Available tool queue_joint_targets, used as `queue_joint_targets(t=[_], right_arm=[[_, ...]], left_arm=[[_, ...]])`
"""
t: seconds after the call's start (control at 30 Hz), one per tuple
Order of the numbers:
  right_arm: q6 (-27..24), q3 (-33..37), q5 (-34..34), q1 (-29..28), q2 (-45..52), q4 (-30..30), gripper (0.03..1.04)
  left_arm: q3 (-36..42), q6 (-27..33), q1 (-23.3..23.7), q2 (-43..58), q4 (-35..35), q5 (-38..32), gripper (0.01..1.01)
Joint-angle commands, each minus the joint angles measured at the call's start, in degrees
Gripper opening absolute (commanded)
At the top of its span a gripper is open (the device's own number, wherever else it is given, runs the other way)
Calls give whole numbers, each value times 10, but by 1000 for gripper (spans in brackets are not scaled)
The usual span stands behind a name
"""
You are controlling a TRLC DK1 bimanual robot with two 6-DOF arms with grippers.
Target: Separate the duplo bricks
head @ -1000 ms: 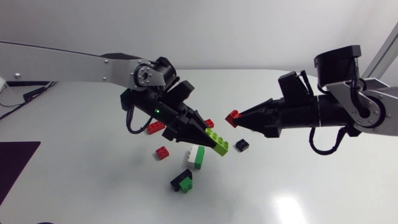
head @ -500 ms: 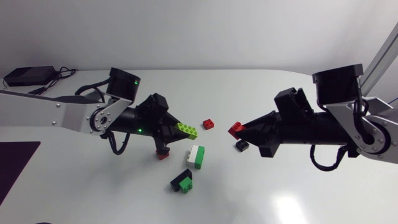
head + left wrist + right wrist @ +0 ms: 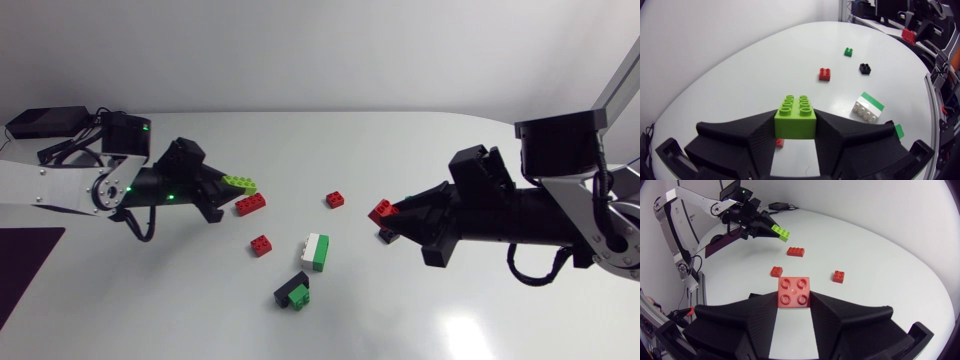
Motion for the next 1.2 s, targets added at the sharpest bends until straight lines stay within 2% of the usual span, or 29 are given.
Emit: queue_joint_targets(t=[0.0, 0.07, 0.17, 0.33, 0.53, 0.8, 0.97, 1.1, 1.17], right_arm=[[0, -15, 6, 6, -4, -10, 374], [1, -15, 12, 14, -4, -10, 374], [6, -12, 23, 29, -3, -10, 374], [12, -7, 32, 40, -9, -14, 374], [12, -8, 37, 41, -21, -26, 374], [13, -3, 42, 49, -17, -27, 374], [14, 0, 46, 53, -10, -24, 374], [14, 1, 46, 53, -10, -24, 374], [13, 1, 46, 53, -9, -24, 374]], left_arm=[[-19, 6, 46, -11, 6, -6, 220], [-22, 8, 76, -5, 10, -9, 220], [-30, 8, 95, 20, 38, -33, 220], [-51, 6, 90, 72, 61, -75, 220], [-70, -11, 82, 121, 81, -86, 221], [-96, -25, 79, 129, 90, -86, 248], [-122, -25, 76, 116, 90, -86, 546], [-137, -31, 74, 101, 89, -86, 716], [-140, -33, 72, 96, 87, -85, 766]])
